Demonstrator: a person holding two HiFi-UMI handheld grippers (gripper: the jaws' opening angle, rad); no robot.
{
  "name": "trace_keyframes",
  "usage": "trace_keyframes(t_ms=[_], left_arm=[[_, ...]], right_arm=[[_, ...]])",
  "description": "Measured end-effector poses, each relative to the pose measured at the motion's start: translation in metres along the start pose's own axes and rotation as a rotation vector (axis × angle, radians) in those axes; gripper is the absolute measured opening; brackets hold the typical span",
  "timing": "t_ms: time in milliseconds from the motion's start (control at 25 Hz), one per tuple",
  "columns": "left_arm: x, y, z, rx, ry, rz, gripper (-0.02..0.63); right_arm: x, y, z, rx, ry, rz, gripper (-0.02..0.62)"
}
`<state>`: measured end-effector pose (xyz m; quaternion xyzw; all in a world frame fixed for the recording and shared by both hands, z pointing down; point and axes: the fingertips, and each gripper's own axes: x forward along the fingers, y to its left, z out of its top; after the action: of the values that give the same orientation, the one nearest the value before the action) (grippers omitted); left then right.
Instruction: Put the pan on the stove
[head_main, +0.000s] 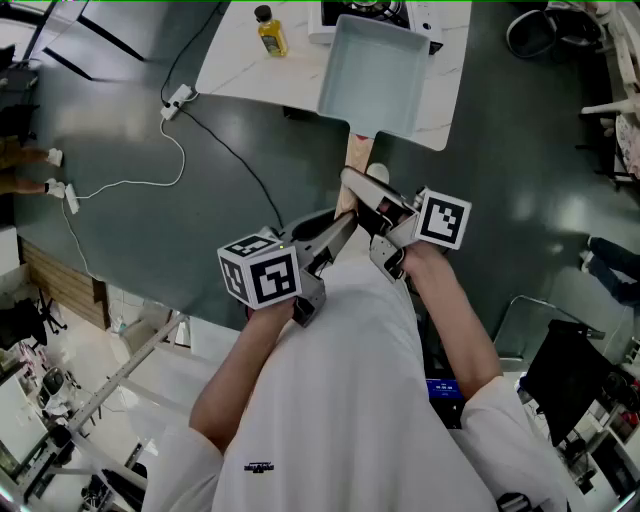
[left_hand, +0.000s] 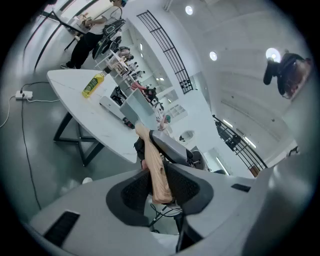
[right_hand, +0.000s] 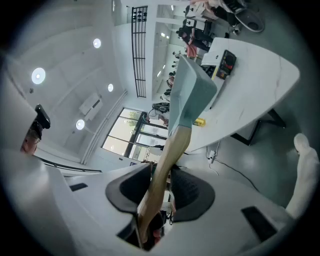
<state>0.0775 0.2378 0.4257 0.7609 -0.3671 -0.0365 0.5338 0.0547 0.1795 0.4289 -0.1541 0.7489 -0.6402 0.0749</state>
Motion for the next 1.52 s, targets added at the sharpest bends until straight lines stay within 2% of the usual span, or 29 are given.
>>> trace_keyframes(t_ms=[120, 240, 480, 600, 1120, 1360, 1520], left_arm=[[-0.038, -0.019, -0.03, 0.022, 0.034, 0.017, 0.112], [-0.061, -0.034, -0.055, 0.032, 0.031, 0.022, 0.112], [-0.073, -0.056, -0.08, 0.036, 0.011, 0.046, 0.112], [-0.07, -0.064, -0.079, 0.042, 0.002, 0.047, 0.112], [-0.039, -0.073, -0.065, 0.063, -0.019, 0.078, 0.114], [-0.026, -0.059, -0.031, 0.072, -0.032, 0.053, 0.114], [-0.016, -0.038, 0.009, 0.079, -0.02, 0.014, 0.114]], right_arm=[[-0.016, 0.021, -0.042, -0.009, -0.005, -0.008, 0.129], [-0.03, 0.035, -0.074, 0.014, -0.013, 0.009, 0.129], [-0.052, 0.05, -0.097, 0.015, 0.015, 0.018, 0.129], [-0.057, 0.055, -0.093, -0.016, 0.035, 0.021, 0.129], [-0.067, 0.054, -0.061, -0.022, 0.062, 0.038, 0.129], [-0.044, 0.047, -0.03, -0.019, 0.037, 0.027, 0.129], [-0.012, 0.039, 0.002, 0.0, -0.008, 0.022, 0.129]])
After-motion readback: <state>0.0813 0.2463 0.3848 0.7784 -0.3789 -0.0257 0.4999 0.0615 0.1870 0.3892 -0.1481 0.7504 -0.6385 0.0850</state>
